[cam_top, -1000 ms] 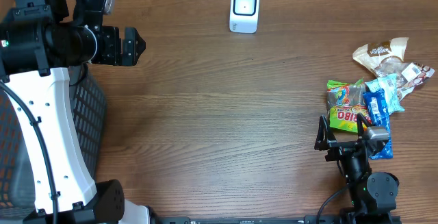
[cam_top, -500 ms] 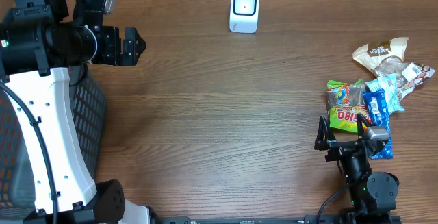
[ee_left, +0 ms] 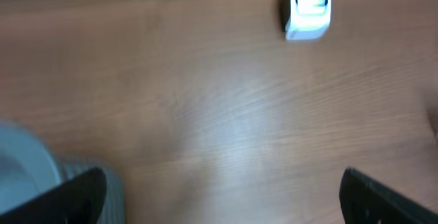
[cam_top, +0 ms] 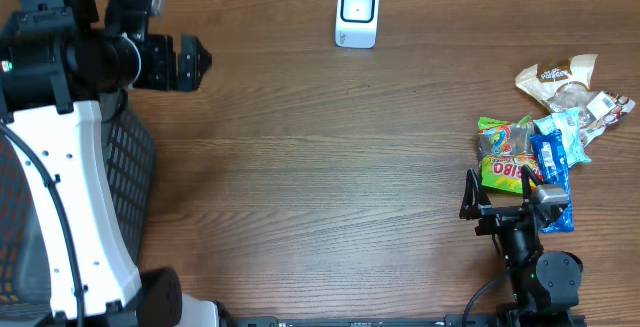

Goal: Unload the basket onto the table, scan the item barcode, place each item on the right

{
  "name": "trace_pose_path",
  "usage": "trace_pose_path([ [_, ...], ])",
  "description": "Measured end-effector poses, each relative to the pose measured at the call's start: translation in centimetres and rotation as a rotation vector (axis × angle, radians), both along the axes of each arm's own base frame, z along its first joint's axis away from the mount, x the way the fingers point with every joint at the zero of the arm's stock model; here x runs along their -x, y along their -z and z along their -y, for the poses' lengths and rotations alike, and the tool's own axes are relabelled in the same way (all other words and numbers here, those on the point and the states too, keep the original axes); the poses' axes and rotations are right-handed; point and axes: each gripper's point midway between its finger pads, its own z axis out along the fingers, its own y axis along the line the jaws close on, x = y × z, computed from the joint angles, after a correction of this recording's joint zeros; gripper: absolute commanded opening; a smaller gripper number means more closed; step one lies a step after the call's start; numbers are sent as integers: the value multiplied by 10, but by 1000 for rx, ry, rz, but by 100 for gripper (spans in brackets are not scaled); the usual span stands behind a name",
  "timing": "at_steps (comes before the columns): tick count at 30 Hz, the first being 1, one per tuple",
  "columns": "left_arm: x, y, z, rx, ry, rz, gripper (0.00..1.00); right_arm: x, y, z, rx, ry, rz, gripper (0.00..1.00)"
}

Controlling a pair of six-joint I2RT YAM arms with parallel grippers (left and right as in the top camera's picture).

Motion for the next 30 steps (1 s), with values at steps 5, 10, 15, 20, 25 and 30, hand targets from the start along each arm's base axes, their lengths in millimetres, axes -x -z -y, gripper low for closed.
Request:
trace_pose_path([
  [5,-1,-16,6,-19,24,259,100,0,0,0,0,0,0,100],
  [10,31,-6,20,-61,66,520,100,0,0,0,1,0,0,100],
  [15,77,41,38,-100,131,655,99,0,0,0,0,0,1,100],
  [20,110,90,44,-126,147,747,100,0,0,0,1,0,2,100],
  [25,124,126,44,-149,142,856,100,0,0,0,0,0,1,100],
  [30,128,160,40,-201,131,912,99,0,0,0,-1,0,2,100],
])
